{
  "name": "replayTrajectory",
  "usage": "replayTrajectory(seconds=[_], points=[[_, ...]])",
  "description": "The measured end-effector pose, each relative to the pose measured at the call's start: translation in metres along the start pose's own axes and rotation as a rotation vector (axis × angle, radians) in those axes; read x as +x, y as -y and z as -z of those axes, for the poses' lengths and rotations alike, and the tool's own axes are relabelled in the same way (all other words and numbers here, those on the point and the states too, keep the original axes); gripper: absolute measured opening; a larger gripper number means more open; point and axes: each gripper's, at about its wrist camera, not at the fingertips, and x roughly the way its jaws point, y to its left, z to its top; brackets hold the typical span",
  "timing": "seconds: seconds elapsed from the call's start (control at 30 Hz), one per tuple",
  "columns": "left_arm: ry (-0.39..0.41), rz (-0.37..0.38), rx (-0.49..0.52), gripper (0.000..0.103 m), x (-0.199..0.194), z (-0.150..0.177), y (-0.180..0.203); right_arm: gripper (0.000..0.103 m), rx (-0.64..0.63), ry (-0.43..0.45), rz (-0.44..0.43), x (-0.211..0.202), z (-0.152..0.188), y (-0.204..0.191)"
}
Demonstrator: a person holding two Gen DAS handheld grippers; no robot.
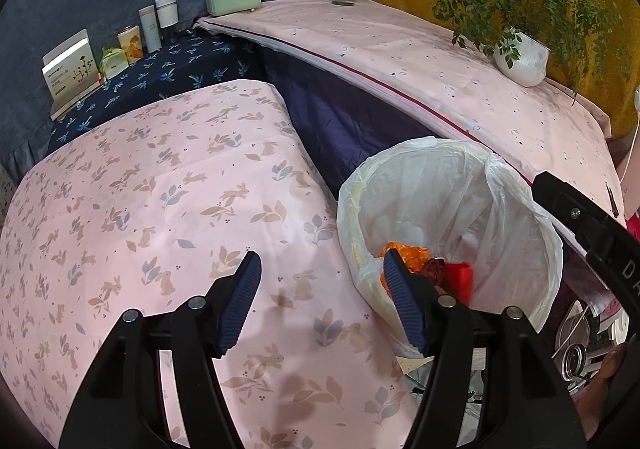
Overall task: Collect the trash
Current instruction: 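Withdraw both open tools from the bin back over the bed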
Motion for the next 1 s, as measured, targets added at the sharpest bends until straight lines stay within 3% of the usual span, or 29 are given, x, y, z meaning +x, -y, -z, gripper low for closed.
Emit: replayTrajectory(seconds=[0.1,0.33,0.47,0.63,0.87,1.0], points=[[0.001,-0.003,-0.002,0.060,-0.001,0.001,-0.002,0.032,-0.006,0.000,0.000,-0.001,0.001,-0.001],[0.006,-0.013,-0.007,0.061,-0.004,0.004,-0.005,0.045,-0.031,0.009,0.019,-0.009,0.004,-0.005],[0.016,-0.026,-0.012,0.070,-0.008,0.007,-0.010,0.050,-0.042,0.003,0.029,-0.013,0.007,-0.005],[0.020,-0.043,-0.007,0.070,-0.012,0.012,-0.015,0.061,-0.048,-0.005,0.038,-0.017,0.014,-0.004],[0.021,-0.058,0.002,0.070,-0.017,0.022,-0.022,0.062,-0.055,-0.029,0.039,-0.024,0.028,-0.004],[0.026,-0.070,0.003,0.074,-0.022,0.027,-0.026,0.068,-0.079,-0.041,0.052,-0.028,0.035,-0.006]])
